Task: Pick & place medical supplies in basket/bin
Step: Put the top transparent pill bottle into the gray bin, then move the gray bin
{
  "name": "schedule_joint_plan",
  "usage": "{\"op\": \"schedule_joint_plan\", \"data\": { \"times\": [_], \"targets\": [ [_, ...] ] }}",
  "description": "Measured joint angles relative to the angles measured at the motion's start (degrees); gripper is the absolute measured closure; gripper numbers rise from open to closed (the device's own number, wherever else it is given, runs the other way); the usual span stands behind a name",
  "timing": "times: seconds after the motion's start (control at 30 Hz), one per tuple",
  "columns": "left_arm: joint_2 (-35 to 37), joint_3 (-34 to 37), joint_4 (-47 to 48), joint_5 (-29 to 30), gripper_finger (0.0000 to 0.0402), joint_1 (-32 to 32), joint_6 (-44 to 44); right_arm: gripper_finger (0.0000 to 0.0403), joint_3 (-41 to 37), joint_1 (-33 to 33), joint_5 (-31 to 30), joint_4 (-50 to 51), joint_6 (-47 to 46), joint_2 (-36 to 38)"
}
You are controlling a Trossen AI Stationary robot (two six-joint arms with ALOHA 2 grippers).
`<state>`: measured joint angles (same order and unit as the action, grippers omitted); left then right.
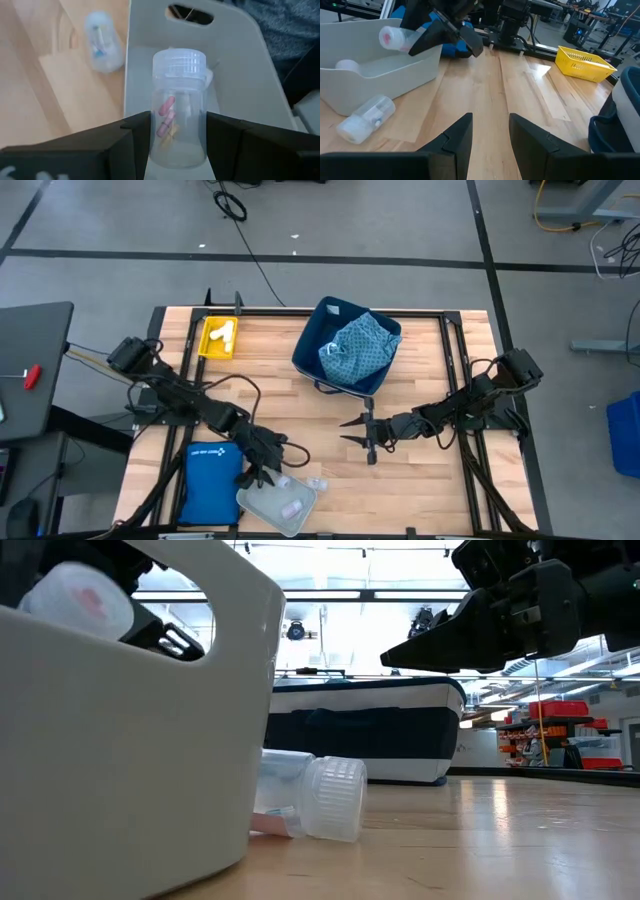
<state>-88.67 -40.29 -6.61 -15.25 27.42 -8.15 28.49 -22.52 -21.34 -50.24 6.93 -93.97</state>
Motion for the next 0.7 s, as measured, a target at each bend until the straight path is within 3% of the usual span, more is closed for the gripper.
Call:
{"op": "schedule_joint_plan", "data": {
  "times": [0.23,0.5,0.6,0.7],
  "targets": [
    [-0.8,0.0,-0.7,-0.3,0.0253,0.0,-0.3,0.0268,0.0,0.0,0.1,0.2,0.0,0.0],
    [-0.8,0.0,-0.8,0.0,0.0097,0.0,-2.4,0.0268,0.0,0.0,0.1,0.2,-0.2,0.0],
    [-0.8,0.0,-1.2,0.3,0.0084,0.0,-2.3,0.0268,0.0,0.0,0.1,0.2,-0.2,0.0],
    [-0.8,0.0,-3.1,5.2,0.0092,0.0,-1.5,0.0268,0.0,0.0,0.1,0.2,-0.2,0.0]
  ]
}}
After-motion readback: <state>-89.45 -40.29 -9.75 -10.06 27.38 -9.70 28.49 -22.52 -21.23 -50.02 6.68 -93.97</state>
